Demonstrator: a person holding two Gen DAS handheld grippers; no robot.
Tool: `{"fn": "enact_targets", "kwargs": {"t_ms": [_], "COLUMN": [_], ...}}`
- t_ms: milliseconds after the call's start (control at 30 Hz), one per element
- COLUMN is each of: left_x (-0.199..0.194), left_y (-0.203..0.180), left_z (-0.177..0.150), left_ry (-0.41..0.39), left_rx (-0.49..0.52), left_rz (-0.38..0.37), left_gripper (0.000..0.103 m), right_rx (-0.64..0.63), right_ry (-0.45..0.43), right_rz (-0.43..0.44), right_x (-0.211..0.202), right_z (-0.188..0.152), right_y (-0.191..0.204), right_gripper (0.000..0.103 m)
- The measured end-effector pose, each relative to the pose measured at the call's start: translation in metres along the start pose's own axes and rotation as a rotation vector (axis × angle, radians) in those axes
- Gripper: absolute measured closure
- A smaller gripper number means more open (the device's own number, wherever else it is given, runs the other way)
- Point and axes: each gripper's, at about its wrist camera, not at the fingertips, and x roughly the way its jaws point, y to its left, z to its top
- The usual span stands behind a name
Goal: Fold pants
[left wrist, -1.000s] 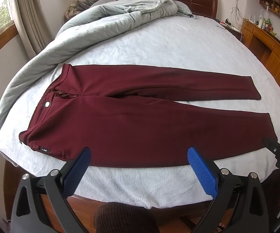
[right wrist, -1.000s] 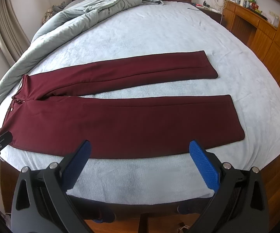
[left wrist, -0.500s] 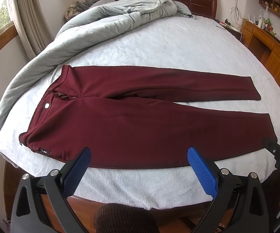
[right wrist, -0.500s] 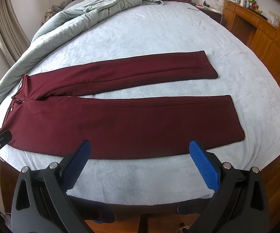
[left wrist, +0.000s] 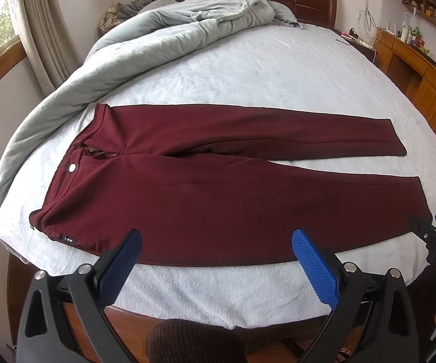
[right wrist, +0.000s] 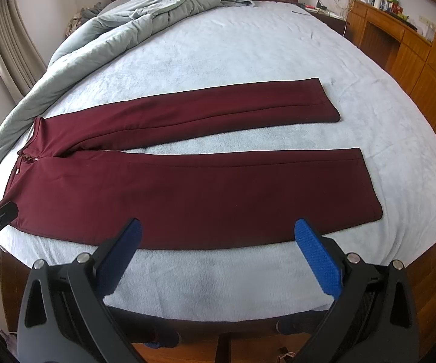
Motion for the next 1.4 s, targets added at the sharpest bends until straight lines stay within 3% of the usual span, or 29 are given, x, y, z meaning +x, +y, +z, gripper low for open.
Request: {"fn": "enact_targets", "kwargs": {"t_ms": [233,400,600,767,1067,1233,1267,1333,1367,1400], "left_x": [0.012,0.04,0.098,0.15,0.217,0.239,0.242,0.247,0.249,0.251], "left_y": [-0.002,-0.009,-0.039,-0.066,-0.106,-0.12,-0.123,-0.127,-0.131,-0.134], "left_z": [0.008,0.049,0.12,0.165,0.203,0.213,0.214,0.217,0.219,0.22], "left_ry": [0.018,0.015,0.009,0.019,0.045,0.063,0.065,0.068,0.068,0.069], "left_rx": [-0.007,-0.02,-0.036,-0.041,0.032,0.045,0.053,0.079,0.104,0.123], "left_rz": [-0.009,-0.025,-0.069,-0.11,-0.132,-0.185,-0.198,-0.226,-0.237,-0.248], "left_gripper": [0.004,0.004,0.004,0.004,0.004,0.004,0.004,0.004,0.004,0.004], "right_rx": [-0.019,0.042,0.095,0.038,-0.033,-0.061,-0.063,-0.086,-0.092,-0.098], "right_ry": [0.001,-0.017,0.089,0.202,0.287,0.293,0.274,0.237,0.232,0.225], "right_rz": [0.032,0.018,0.025,0.036,0.114,0.117,0.122,0.128,0.156,0.179], "right_x": [0.006,0.032,0.131,0.213,0.283,0.286,0.282,0.271,0.266,0.261], "right_z": [0.014,0.082,0.184,0.235,0.248,0.246,0.246,0.246,0.246,0.247], "right_y": [-0.01,-0.079,-0.177,-0.214,-0.228,-0.229,-0.23,-0.23,-0.232,-0.233], "right_gripper": [0.003,0.003,0.003,0.003,0.002,0.003,0.005,0.042,0.052,0.082]}}
